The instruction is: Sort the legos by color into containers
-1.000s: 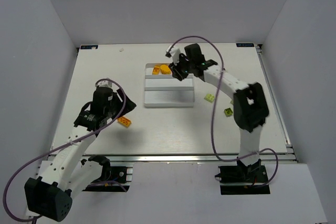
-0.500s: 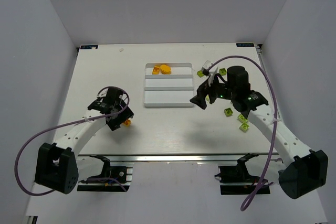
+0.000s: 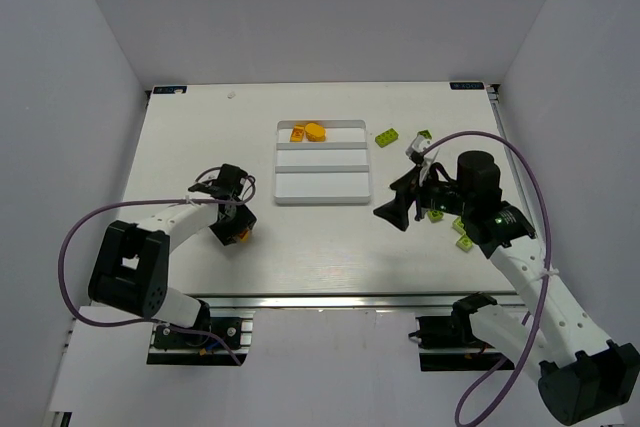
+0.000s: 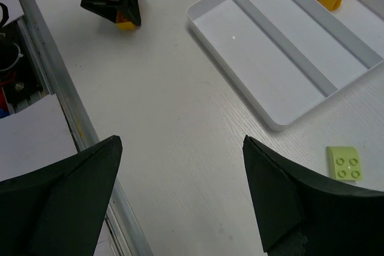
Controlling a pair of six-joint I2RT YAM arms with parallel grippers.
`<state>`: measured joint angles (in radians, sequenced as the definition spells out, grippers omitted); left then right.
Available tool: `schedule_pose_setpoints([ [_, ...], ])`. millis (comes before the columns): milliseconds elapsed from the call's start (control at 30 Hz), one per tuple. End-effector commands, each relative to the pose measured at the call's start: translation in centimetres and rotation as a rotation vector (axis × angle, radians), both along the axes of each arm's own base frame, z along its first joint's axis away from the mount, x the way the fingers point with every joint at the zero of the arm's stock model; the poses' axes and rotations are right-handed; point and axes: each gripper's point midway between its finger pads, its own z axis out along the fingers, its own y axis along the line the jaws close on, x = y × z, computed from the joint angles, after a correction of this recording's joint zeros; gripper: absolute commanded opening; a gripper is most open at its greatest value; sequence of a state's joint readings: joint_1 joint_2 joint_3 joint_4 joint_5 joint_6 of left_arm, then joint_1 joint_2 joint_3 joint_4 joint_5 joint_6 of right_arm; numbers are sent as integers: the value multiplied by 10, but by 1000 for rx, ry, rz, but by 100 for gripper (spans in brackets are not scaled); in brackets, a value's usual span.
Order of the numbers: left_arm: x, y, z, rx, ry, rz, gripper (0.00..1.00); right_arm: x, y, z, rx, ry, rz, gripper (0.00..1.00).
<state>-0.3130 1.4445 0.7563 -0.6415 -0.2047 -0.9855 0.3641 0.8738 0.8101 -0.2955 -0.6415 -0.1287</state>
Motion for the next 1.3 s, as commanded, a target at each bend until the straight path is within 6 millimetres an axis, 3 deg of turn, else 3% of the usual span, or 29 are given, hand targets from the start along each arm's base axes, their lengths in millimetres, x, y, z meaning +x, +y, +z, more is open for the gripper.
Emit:
schedule_pose_setpoints([
  [0, 23, -5, 11, -4, -72, 17, 59, -2, 0, 2, 27, 5, 11, 86],
  [33, 24, -6, 11, -10, -71, 15, 55, -2, -1, 3, 29, 2, 14, 86],
  [133, 30, -12, 22, -35, -93, 3, 29, -3, -3, 6, 31, -12, 8, 86],
  [200, 43, -24, 47, -77, -168, -53, 15, -1, -7, 8, 32, -28, -11, 85],
  [300, 65, -57, 88, -171, -302, -222, 2, 6, -13, 11, 32, -49, -55, 76],
  [333, 77, -75, 113, -219, -359, -286, 1, 7, -14, 12, 33, -51, -70, 65],
  [400, 95, -87, 130, -192, -414, -398, 0, 12, -18, 11, 31, -54, -103, 51],
  [433, 114, -99, 156, -188, -482, -440, 0, 13, -19, 10, 30, -55, -110, 36],
  [467, 120, -115, 164, -234, -500, -527, 0, 15, -19, 10, 29, -56, -115, 28],
  [500, 132, -125, 149, -212, -470, -597, 0, 18, -21, 8, 22, -52, -133, 21],
  [533, 153, -137, 172, -213, -529, -651, 0, 19, -21, 8, 22, -57, -135, 12],
  [567, 154, -161, 175, -281, -535, -768, 0, 20, -23, 6, 17, -55, -144, 10],
  [600, 166, -169, 143, -256, -469, -862, 0, 22, -24, 5, 11, -55, -156, 9],
  [633, 186, -186, 170, -251, -548, -942, 0, 24, -25, 4, 11, -58, -161, 9],
  [667, 191, -200, 170, -283, -559, -1040, 0, 25, -25, 3, 9, -53, -165, 10],
  [700, 198, -205, 135, -238, -490, -1142, 0, 26, -26, 0, 6, -47, -168, 10],
  [733, 210, -207, 133, -201, -496, -1182, 0, 27, -26, -1, 6, -45, -168, 10],
  [767, 228, -219, 159, -158, -578, -1243, 0, 27, -26, -2, 6, -44, -168, 10],
  [833, 245, -223, 141, -49, -582, -1358, 0, 29, -28, -5, 1, -35, -175, 10],
  [900, 259, -238, 150, 58, -672, -1436, 0, 30, -28, -7, -2, -34, -178, 10],
  [1000, 269, -253, 151, 167, -751, -1522, 2, 32, -29, -8, -5, -33, -185, 11],
  [1100, 276, -265, 139, 222, -770, -1571, 6, 33, -31, -11, -8, -27, -191, 13],
  [1133, 281, -264, 128, 233, -757, -1562, 7, 34, -31, -11, -8, -27, -192, 13],
  [1267, 296, -264, 117, 283, -775, -1522, 17, 36, -32, -13, -12, -21, -198, 15],
])
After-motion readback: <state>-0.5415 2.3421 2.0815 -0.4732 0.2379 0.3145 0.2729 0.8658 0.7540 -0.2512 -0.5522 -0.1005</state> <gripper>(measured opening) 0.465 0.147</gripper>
